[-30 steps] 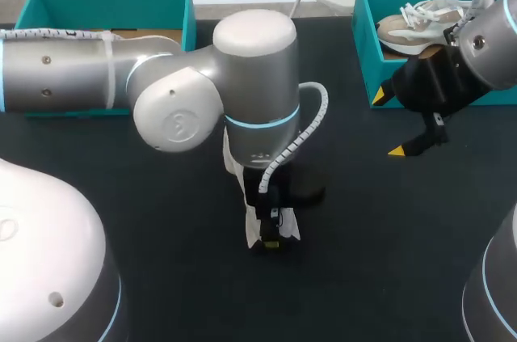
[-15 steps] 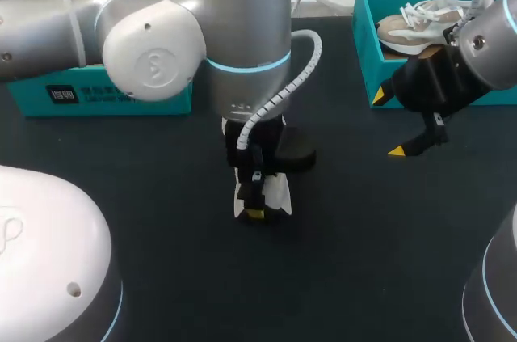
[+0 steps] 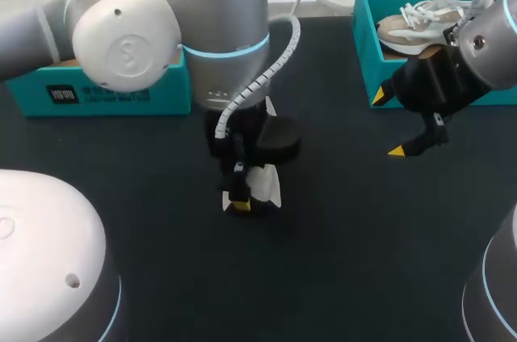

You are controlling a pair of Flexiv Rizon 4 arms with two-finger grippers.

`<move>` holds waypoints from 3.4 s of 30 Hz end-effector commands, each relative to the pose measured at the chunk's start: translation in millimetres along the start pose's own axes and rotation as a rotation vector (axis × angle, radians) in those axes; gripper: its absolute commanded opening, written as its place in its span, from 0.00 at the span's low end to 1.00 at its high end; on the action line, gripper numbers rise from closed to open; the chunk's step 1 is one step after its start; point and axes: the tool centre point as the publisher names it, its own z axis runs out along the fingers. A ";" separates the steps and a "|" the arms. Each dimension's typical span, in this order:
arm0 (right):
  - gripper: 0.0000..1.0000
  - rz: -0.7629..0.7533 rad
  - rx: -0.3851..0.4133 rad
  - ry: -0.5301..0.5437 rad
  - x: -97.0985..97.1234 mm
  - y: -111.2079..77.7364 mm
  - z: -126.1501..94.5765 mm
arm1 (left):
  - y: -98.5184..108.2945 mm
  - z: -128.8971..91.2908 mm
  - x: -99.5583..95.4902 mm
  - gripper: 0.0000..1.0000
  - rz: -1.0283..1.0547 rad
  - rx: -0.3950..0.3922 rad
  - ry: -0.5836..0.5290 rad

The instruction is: Take the shoe out of the shoebox, open the shoe tongue, remove and reinsert the insole, then place the shoe into the shoebox

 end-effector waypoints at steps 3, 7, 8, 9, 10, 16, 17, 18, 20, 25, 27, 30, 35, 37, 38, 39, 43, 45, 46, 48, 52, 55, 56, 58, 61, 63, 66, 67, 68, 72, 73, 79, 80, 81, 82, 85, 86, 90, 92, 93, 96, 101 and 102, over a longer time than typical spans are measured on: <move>1.00 0.000 0.003 -0.001 0.5 0.5 1.1 | 55.7 -31.6 2.1 0.00 0.019 0.035 -0.013; 1.00 0.000 0.003 -0.001 0.5 0.5 1.1 | 100.1 -45.9 -6.0 0.00 0.012 0.087 -0.005; 1.00 0.000 0.003 -0.001 0.5 0.5 1.1 | 112.4 -49.8 -9.0 0.00 0.004 0.100 0.005; 1.00 0.000 0.003 -0.001 0.5 0.5 1.1 | 124.4 -52.9 -10.9 0.00 0.002 0.100 -0.001; 1.00 0.000 0.003 -0.001 0.5 0.5 1.1 | 135.8 -56.2 -12.6 0.00 -0.008 0.101 0.004; 1.00 0.000 0.003 -0.001 0.5 0.5 1.1 | 208.1 -70.8 -15.2 0.00 0.117 0.129 0.047; 1.00 0.000 0.003 -0.001 0.5 0.5 1.1 | 220.0 -71.5 -17.5 0.00 0.145 0.136 0.071; 1.00 0.000 0.003 -0.001 0.5 0.5 1.1 | 230.6 -72.4 -19.9 0.00 0.138 0.131 0.073; 1.00 0.000 0.003 -0.001 0.5 0.5 1.1 | 250.7 -72.8 -20.3 0.00 0.191 0.124 0.080; 1.00 0.000 0.003 -0.001 0.5 0.5 1.1 | 300.8 -78.0 -24.3 0.00 0.216 0.125 0.055; 1.00 0.000 0.003 -0.001 0.5 0.5 1.1 | 323.6 -80.8 -28.0 0.00 0.207 0.149 0.062; 1.00 0.000 0.003 -0.001 0.5 0.5 1.1 | 348.8 -86.9 -29.2 0.00 0.195 0.146 0.050; 1.00 0.000 0.003 -0.001 0.5 0.5 1.1 | 379.8 -101.3 -33.4 0.00 0.176 0.112 0.043; 1.00 0.000 0.003 -0.001 0.5 0.5 1.1 | 387.6 -107.2 -32.7 0.00 0.178 0.105 0.029; 1.00 0.000 0.003 -0.001 0.5 0.5 1.1 | 390.7 -109.2 -32.8 0.00 0.183 0.106 0.026; 1.00 0.000 0.003 -0.001 0.5 0.5 1.1 | 390.7 -109.2 -32.8 0.00 0.183 0.106 0.026; 1.00 0.000 0.003 -0.001 0.5 0.5 1.1 | 390.7 -109.2 -32.8 0.00 0.183 0.106 0.026; 1.00 0.000 0.003 -0.001 0.5 0.5 1.1 | 390.7 -109.2 -32.8 0.00 0.183 0.106 0.026; 1.00 0.000 0.003 -0.001 0.5 0.5 1.1 | 390.7 -109.2 -32.8 0.00 0.183 0.106 0.026; 1.00 0.000 0.003 -0.001 0.5 0.5 1.1 | 390.7 -109.2 -32.8 0.00 0.183 0.106 0.026; 1.00 0.000 0.003 -0.001 0.5 0.5 1.1 | 390.7 -109.2 -32.8 0.00 0.183 0.106 0.026; 1.00 0.000 0.003 -0.001 0.5 0.5 1.1 | 390.7 -109.2 -32.8 0.00 0.183 0.106 0.026; 1.00 0.000 0.003 -0.001 0.5 0.5 1.1 | 390.7 -109.2 -32.8 0.00 0.183 0.106 0.026; 1.00 0.000 0.003 -0.001 0.5 0.5 1.1 | 395.7 -108.7 -35.0 0.00 0.169 0.077 0.037; 1.00 0.000 0.003 -0.001 0.5 0.5 1.1 | 411.8 -114.7 -38.6 0.00 0.156 0.048 0.029; 1.00 0.000 0.003 -0.001 0.5 0.5 1.1 | 424.9 -121.1 -42.7 0.00 0.155 0.043 0.026; 1.00 0.000 0.003 -0.001 0.5 0.5 1.1 | 444.3 -128.2 -51.1 0.00 0.151 0.053 0.024; 1.00 0.000 0.003 -0.001 0.5 0.5 1.1 | 450.9 -129.6 -54.8 0.00 0.121 0.046 0.017; 1.00 0.000 0.003 -0.001 0.5 0.5 1.1 | 457.1 -131.3 -58.1 0.00 0.122 0.040 0.021; 1.00 0.000 0.003 -0.001 0.5 0.5 1.1 | 479.2 -131.9 -75.9 0.00 0.147 0.030 0.052; 1.00 0.000 0.003 -0.001 0.5 0.5 1.1 | 487.2 -131.1 -83.6 0.00 0.100 -0.009 0.040; 1.00 0.000 0.003 -0.001 0.5 0.5 1.1 | 517.0 -129.6 -115.3 0.00 0.128 -0.024 0.064; 1.00 0.000 0.003 -0.001 0.5 0.5 1.1 | 521.0 -130.6 -119.9 0.00 0.149 0.004 0.059; 1.00 0.000 0.003 -0.001 0.5 0.5 1.1 | 525.9 -131.1 -126.2 0.00 0.129 -0.015 0.062; 1.00 0.000 0.003 -0.001 0.5 0.5 1.1 | 529.2 -131.2 -131.7 0.00 0.135 -0.029 0.048; 1.00 0.000 0.003 -0.001 0.5 0.5 1.1 | 537.7 -132.5 -149.9 0.00 0.142 -0.031 0.061; 1.00 0.000 0.003 -0.001 0.5 0.5 1.1 | 539.9 -132.8 -156.6 0.00 0.136 -0.018 0.067; 1.00 0.000 0.003 -0.001 0.5 0.5 1.1 | 539.7 -132.0 -175.5 0.00 0.127 -0.040 0.076; 1.00 0.000 0.003 -0.001 0.5 0.5 1.1 | 539.0 -132.8 -183.5 0.00 0.125 -0.029 0.077; 1.00 0.000 0.003 -0.001 0.5 0.5 1.1 | 538.7 -132.8 -187.2 0.00 0.122 -0.008 0.076; 1.00 0.000 0.003 -0.001 0.5 0.5 1.1 | 536.7 -132.3 -196.5 0.00 0.100 -0.008 0.079; 1.00 0.000 0.003 -0.001 0.5 0.5 1.1 | 532.5 -136.2 -207.4 0.00 0.092 0.006 0.073; 1.00 0.000 0.003 -0.001 0.5 0.5 1.1 | 531.7 -137.3 -208.9 0.00 0.089 0.002 0.071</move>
